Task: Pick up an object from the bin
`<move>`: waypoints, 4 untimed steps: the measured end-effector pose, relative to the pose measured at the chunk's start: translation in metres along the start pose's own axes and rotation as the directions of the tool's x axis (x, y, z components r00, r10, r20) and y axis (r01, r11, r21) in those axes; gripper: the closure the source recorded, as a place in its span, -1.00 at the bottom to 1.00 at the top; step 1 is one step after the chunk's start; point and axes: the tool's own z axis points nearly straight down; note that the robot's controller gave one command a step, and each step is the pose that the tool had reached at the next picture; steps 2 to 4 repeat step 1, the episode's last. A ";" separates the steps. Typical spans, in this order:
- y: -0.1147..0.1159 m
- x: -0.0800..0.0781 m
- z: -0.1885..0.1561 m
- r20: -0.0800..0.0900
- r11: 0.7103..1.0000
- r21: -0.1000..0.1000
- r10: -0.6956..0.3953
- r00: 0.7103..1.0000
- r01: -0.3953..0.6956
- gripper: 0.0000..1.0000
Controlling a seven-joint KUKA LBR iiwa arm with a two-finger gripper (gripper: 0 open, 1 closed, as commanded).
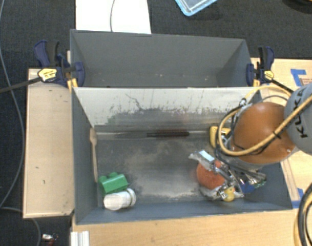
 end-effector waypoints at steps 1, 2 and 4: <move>-0.019 0.011 0.033 -0.001 1.000 -0.002 0.000 1.000 0.000 1.00; -0.019 0.011 0.033 -0.001 1.000 -0.002 0.000 1.000 0.000 1.00; -0.019 0.011 0.033 -0.001 1.000 -0.002 0.000 1.000 0.000 1.00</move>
Offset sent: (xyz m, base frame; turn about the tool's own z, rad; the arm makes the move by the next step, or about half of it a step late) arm 0.0565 0.0047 0.0521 -0.0828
